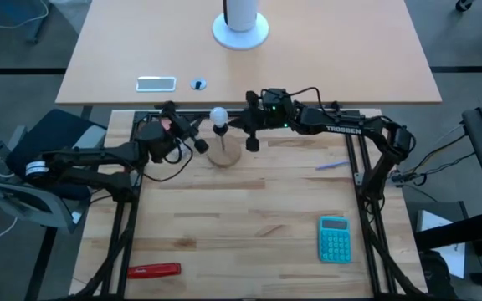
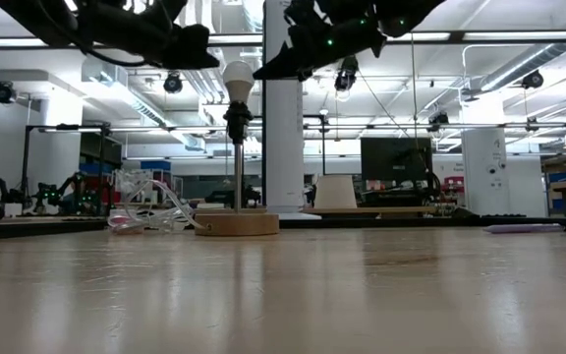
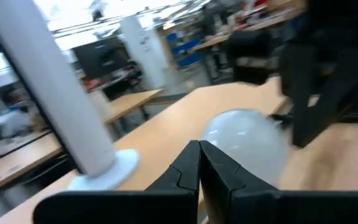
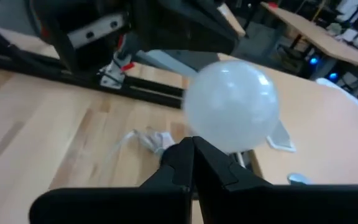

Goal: Screw lightbulb
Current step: Remove the lightbulb from the wooden table lamp

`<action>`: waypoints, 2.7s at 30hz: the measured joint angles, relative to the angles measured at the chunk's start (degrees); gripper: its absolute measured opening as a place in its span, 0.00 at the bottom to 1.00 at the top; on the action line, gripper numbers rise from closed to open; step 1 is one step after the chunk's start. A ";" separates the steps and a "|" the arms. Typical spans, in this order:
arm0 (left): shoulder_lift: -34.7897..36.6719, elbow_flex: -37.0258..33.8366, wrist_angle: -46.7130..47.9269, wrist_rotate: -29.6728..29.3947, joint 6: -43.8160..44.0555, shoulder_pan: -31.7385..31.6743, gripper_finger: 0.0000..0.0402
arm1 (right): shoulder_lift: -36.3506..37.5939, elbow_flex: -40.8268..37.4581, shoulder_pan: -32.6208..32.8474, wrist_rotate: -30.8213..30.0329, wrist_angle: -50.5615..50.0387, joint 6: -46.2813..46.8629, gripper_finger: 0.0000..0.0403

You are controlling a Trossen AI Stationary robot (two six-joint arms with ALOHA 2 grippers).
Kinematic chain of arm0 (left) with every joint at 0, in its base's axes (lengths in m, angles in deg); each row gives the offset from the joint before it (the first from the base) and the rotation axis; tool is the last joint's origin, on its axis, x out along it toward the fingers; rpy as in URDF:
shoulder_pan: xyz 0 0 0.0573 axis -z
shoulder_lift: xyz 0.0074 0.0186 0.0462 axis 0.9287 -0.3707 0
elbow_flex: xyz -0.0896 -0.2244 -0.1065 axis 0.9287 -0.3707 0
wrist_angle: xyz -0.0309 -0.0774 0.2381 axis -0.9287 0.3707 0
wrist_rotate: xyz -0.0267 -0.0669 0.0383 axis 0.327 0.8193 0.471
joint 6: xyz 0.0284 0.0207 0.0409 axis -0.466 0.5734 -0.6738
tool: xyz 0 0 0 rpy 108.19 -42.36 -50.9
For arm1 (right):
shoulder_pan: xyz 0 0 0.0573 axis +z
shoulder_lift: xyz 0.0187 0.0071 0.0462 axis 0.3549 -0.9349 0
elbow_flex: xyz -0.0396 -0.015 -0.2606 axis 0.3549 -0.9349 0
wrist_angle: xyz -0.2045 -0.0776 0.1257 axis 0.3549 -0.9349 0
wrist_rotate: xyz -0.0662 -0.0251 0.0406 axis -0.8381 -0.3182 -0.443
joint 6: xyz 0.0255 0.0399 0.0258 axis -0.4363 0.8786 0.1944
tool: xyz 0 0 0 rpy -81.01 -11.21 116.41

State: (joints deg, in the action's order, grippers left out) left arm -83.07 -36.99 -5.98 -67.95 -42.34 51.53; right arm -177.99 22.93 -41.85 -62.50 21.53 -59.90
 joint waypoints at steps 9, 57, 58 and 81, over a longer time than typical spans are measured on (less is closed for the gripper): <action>-3.26 0.02 -0.35 0.68 1.92 -1.05 0.00 | -0.33 0.00 -0.11 -0.04 2.11 2.36 0.01; -3.07 0.04 1.92 13.11 0.46 -0.92 0.00 | -0.96 0.07 -1.15 -6.58 1.62 1.66 0.01; -2.77 0.04 2.14 13.42 0.46 -0.72 0.00 | -0.96 0.07 -1.16 -6.67 1.47 1.64 0.01; -4.06 0.04 -2.40 5.70 -0.59 -3.07 0.00 | -0.90 0.07 -1.20 -5.28 1.77 1.88 0.01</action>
State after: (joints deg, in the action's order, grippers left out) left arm -87.14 -36.95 -8.38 -62.25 -42.93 48.46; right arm -178.88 22.99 -43.05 -67.78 23.31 -58.02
